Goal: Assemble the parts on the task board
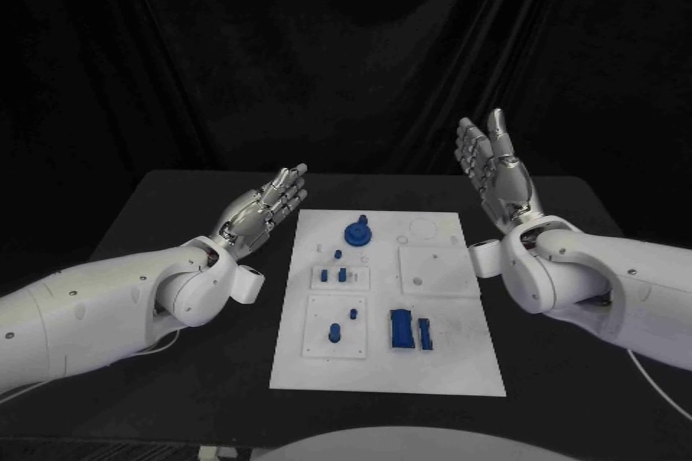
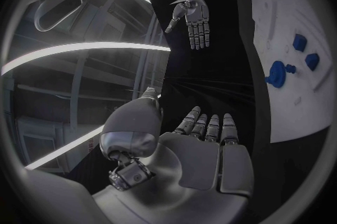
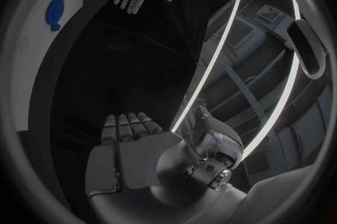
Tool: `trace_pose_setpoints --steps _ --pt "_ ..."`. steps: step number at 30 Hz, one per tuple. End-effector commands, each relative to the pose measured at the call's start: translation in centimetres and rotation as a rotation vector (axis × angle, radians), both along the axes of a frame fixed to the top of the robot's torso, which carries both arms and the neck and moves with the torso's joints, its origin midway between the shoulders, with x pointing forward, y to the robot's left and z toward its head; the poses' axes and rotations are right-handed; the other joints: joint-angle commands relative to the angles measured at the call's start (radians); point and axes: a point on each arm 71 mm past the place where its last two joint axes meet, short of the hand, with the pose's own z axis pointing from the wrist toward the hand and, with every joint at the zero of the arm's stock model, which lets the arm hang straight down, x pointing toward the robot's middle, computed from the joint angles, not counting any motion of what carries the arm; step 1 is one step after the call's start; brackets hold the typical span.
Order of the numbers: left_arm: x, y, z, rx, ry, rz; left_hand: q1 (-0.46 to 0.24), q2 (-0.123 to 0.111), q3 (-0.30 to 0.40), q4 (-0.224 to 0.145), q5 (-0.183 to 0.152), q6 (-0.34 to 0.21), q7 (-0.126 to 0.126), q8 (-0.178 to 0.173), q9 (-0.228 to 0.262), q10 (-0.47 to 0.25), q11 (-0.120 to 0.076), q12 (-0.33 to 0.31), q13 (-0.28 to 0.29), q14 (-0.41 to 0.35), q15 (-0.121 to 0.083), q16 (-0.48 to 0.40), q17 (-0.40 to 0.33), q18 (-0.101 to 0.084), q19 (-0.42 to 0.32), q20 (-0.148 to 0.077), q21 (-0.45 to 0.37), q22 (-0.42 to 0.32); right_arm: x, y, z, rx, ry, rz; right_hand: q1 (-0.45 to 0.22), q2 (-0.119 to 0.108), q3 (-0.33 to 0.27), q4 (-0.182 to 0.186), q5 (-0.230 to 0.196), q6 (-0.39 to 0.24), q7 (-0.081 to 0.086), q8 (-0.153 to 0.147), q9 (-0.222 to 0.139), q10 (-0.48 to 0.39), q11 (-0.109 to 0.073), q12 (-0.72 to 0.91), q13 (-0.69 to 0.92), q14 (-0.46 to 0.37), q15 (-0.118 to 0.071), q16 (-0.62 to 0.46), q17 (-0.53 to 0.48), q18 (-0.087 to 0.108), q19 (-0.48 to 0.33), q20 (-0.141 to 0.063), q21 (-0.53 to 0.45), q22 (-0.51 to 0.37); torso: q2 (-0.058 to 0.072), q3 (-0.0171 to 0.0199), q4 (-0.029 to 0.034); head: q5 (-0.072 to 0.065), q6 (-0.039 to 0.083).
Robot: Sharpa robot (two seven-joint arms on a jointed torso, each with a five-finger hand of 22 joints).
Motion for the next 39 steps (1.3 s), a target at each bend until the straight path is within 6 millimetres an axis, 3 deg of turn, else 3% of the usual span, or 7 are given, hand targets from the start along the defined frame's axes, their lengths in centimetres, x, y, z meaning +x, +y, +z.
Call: trace_pose_setpoints --steps 1,3,4,7,12,13,39 --pt "0.4 -0.4 0.1 0.033 0.007 0.148 -0.238 -0.036 0.054 -0.052 -0.041 -0.051 0.005 -0.009 -0.004 -0.001 0.017 -0.006 -0.001 0.0 0.014 -0.004 -0.001 -0.034 0.0 -0.01 -0.003 -0.001 0.4 0.1 -1.5 0.075 0.13 -0.145 -0.023 0.0 0.003 0.0 -0.004 -0.003 0.0 -0.004 -0.001 -0.003 0.0 -0.004 -0.001 -0.005 0.0 -0.004 -0.001 -0.007 0.0 -0.005 -0.004 -0.001 -0.026 0.0076 -0.0099 -0.007 0.056" --pt "0.5 -1.0 0.4 0.037 0.013 0.206 -0.285 -0.043 0.065 -0.063 -0.049 -0.062 0.005 -0.009 -0.004 -0.001 0.017 -0.006 -0.001 0.0 0.014 -0.004 -0.001 -0.035 0.0 -0.01 -0.003 -0.001 0.6 0.9 -2.1 0.111 0.169 -0.174 -0.023 0.0 0.003 0.0 -0.004 -0.003 0.0 -0.004 -0.001 -0.003 0.0 -0.004 -0.001 -0.005 0.0 -0.004 -0.001 -0.007 0.0 -0.005 -0.004 -0.001 -0.038 0.0114 -0.0147 -0.012 0.094" --pt "0.5 -1.3 0.5 0.039 0.017 0.229 -0.303 -0.114 0.069 -0.067 -0.052 -0.067 0.005 -0.009 -0.004 -0.001 0.017 -0.006 -0.001 0.0 0.014 -0.004 -0.001 -0.115 0.0 -0.01 -0.003 -0.001 0.6 1.1 -2.3 0.122 0.182 -0.183 -0.023 0.0 0.003 0.0 -0.004 -0.003 0.0 -0.004 -0.001 -0.003 0.0 -0.004 -0.001 -0.005 0.0 -0.004 -0.001 -0.007 0.0 -0.005 -0.004 -0.001 -0.043 0.0127 -0.0165 -0.013 0.107" --pt "0.6 -2.2 0.8 0.043 0.032 0.311 -0.359 -0.114 0.081 -0.079 -0.128 -0.078 0.005 -0.009 -0.004 -0.001 0.017 -0.006 -0.001 0.0 0.014 -0.004 -0.001 -0.115 0.0 -0.01 -0.003 -0.001 0.7 1.7 -2.7 0.149 0.213 -0.205 -0.023 0.0 0.003 0.0 -0.004 -0.003 0.0 -0.004 -0.001 -0.003 0.0 -0.004 -0.001 -0.005 0.0 -0.004 -0.001 -0.007 0.0 -0.005 -0.004 -0.001 -0.056 0.0167 -0.0216 -0.018 0.147" --pt "0.6 -3.3 1.4 0.049 0.061 0.418 -0.426 -0.114 0.097 -0.095 -0.128 -0.091 0.005 -0.009 -0.004 -0.001 0.017 -0.006 -0.001 0.0 0.014 -0.004 -0.001 -0.115 0.0 -0.01 -0.003 -0.001 0.7 1.8 -2.8 0.155 0.221 -0.211 -0.023 0.0 0.003 0.0 -0.004 -0.003 0.0 -0.004 -0.001 -0.003 0.0 -0.004 -0.001 -0.005 0.0 -0.004 -0.001 -0.007 0.0 -0.005 -0.004 -0.001 -0.068 0.0203 -0.0264 -0.023 0.183" --pt "0.6 -3.4 1.4 0.05 0.067 0.435 -0.44 -0.114 0.099 -0.165 -0.128 -0.093 0.005 -0.009 -0.004 -0.001 0.017 -0.006 -0.001 0.0 0.014 -0.004 -0.001 -0.115 0.0 -0.01 -0.003 -0.001 0.7 1.8 -2.8 0.155 0.221 -0.211 -0.023 0.0 0.003 0.0 -0.004 -0.003 0.0 -0.004 -0.001 -0.003 0.0 -0.004 -0.001 -0.005 0.0 -0.004 -0.001 -0.007 0.0 -0.005 -0.004 -0.001 -0.07 0.0207 -0.0269 -0.023 0.188" --pt "0.4 -4.3 1.9 0.055 0.101 0.527 -0.667 -0.114 0.171 -0.165 -0.128 -0.166 0.005 -0.009 -0.004 -0.001 0.017 -0.006 -0.001 0.0 0.014 -0.004 -0.001 -0.115 0.0 -0.01 -0.003 -0.001 0.7 1.8 -2.8 0.155 0.221 -0.211 -0.023 0.0 0.003 0.0 -0.004 -0.003 0.0 -0.004 -0.001 -0.003 0.0 -0.004 -0.001 -0.005 0.0 -0.004 -0.001 -0.007 0.0 -0.005 -0.004 -0.001 -0.072 0.0215 -0.0279 -0.024 0.195"
